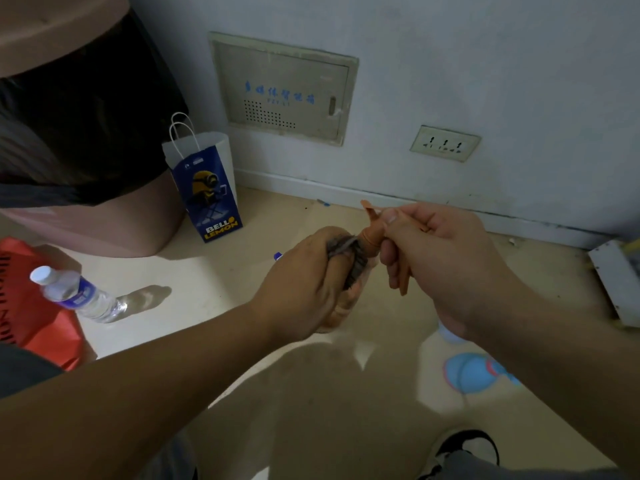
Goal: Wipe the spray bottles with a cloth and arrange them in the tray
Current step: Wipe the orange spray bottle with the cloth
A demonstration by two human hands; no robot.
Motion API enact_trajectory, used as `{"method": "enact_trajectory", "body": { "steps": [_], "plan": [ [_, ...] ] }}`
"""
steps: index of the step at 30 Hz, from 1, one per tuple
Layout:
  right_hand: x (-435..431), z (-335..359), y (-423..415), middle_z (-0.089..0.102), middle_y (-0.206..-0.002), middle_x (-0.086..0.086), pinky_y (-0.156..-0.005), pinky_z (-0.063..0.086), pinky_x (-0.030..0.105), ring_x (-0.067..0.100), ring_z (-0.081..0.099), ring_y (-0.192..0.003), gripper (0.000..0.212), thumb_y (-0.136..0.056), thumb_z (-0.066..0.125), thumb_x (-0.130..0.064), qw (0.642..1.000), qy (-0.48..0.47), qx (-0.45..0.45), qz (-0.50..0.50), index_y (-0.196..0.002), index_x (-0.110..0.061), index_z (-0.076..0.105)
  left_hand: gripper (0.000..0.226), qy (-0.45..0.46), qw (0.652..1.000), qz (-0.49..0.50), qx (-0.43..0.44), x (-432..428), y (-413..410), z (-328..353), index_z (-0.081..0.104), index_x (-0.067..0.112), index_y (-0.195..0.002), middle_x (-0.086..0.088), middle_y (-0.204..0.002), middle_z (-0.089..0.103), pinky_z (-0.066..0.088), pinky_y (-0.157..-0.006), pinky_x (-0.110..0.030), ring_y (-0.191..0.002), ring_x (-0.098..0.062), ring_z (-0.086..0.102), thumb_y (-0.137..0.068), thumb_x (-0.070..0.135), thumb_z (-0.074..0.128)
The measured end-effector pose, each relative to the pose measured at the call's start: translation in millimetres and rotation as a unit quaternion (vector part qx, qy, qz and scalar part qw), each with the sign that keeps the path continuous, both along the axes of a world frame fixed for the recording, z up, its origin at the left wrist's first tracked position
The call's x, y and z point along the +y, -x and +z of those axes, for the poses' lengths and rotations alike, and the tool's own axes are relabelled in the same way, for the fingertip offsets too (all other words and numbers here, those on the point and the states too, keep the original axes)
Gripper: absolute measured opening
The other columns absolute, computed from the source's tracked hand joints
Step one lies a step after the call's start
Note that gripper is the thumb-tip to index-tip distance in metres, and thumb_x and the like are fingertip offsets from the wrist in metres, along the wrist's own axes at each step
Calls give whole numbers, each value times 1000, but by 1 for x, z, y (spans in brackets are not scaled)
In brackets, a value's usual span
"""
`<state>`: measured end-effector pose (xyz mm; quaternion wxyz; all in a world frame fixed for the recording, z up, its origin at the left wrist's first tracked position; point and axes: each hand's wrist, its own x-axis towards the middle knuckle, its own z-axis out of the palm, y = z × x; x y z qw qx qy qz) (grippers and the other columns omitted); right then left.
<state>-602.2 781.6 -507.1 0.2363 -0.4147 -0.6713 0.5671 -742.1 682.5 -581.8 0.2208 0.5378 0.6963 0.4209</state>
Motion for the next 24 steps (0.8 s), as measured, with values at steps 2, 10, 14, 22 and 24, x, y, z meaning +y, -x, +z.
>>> {"method": "enact_trajectory", "body": {
  "steps": [2,10,14,22,24],
  "plan": [
    [2,-2,-1,61,-58,8,-51,43,35,23,51,-49,30,-103,56,-20,1000,6,-7,-3,-81,-10,73,36,45,993,28,-102,6,2,1,63,25,-108,2,-96,69,54,-89,-48,-92,-19,65,-100,44,33],
    [6,0,-6,60,-58,8,-55,45,39,24,50,-49,27,-103,57,-22,1000,18,2,-10,-87,-8,72,35,98,979,67,-167,9,-9,13,61,26,-110,1,-99,70,53,-95,-50,-96,-21,67,-105,45,33],
    [6,0,-5,60,-57,7,-55,45,39,23,50,-49,28,-104,57,-23,1000,14,8,-2,-87,-9,73,21,-43,998,14,50,-3,-33,22,54,29,-110,7,-97,61,51,-78,-44,-90,-15,60,-105,42,38],
    [20,7,-13,59,-60,11,-51,45,35,24,49,-48,26,-103,58,-21,999,11,37,-3,-86,-6,71,62,215,865,143,-430,3,9,-4,72,20,-120,-9,-109,79,48,-107,-46,-106,-30,71,-97,69,43],
    [23,7,-16,59,-60,10,-53,45,37,24,49,-48,26,-104,57,-20,999,8,37,-8,-87,-5,70,61,229,795,174,-534,3,2,0,72,12,-124,-16,-109,78,55,-92,-41,-102,-35,74,-100,62,46]
  ]
}}
